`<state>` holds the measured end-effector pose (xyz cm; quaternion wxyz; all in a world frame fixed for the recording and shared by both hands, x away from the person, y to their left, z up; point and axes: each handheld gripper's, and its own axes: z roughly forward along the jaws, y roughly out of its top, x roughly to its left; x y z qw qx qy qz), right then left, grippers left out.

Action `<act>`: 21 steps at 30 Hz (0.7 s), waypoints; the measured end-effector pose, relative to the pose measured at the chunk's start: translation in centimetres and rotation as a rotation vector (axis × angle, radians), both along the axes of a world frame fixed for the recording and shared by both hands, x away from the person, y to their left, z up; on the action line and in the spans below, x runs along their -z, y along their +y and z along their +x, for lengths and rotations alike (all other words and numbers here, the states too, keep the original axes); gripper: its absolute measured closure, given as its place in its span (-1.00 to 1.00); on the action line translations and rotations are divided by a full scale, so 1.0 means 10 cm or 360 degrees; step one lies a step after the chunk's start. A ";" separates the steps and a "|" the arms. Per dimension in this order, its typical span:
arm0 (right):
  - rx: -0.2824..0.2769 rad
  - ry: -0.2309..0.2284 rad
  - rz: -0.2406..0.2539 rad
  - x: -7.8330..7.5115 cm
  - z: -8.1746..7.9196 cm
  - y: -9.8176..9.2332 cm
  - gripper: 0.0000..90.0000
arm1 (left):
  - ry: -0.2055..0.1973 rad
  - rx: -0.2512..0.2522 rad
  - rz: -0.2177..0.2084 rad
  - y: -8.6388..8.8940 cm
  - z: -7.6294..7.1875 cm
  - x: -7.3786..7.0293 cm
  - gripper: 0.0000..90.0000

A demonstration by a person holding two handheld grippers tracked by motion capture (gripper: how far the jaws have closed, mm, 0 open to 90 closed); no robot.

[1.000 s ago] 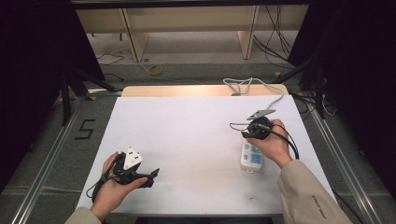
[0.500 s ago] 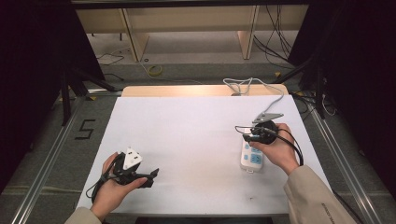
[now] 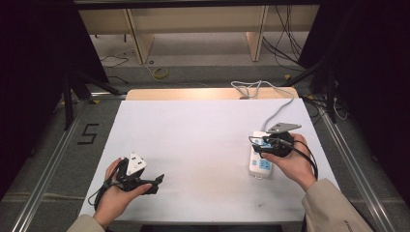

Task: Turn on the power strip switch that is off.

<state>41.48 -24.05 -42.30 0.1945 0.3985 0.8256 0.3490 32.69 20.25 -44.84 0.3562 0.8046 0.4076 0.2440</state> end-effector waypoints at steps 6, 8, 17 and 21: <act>-0.0004 -0.0021 0.0072 0.01 -0.12 -0.08 -0.05 | -0.0002 -0.0005 -0.0004 0.00 0.00 0.00 -0.81; -0.0006 -0.0034 0.0110 0.02 -0.16 -0.11 -0.09 | 0.0001 -0.0005 -0.0004 0.01 0.00 0.00 -0.81; -0.0028 -0.0073 0.0190 0.06 -0.34 -0.21 -0.25 | 0.0008 -0.0016 -0.0014 0.02 0.00 0.00 -0.81; -0.0030 -0.0089 0.0221 0.09 -0.44 -0.26 -0.30 | 0.0004 -0.0019 -0.0018 0.02 0.00 0.00 -0.81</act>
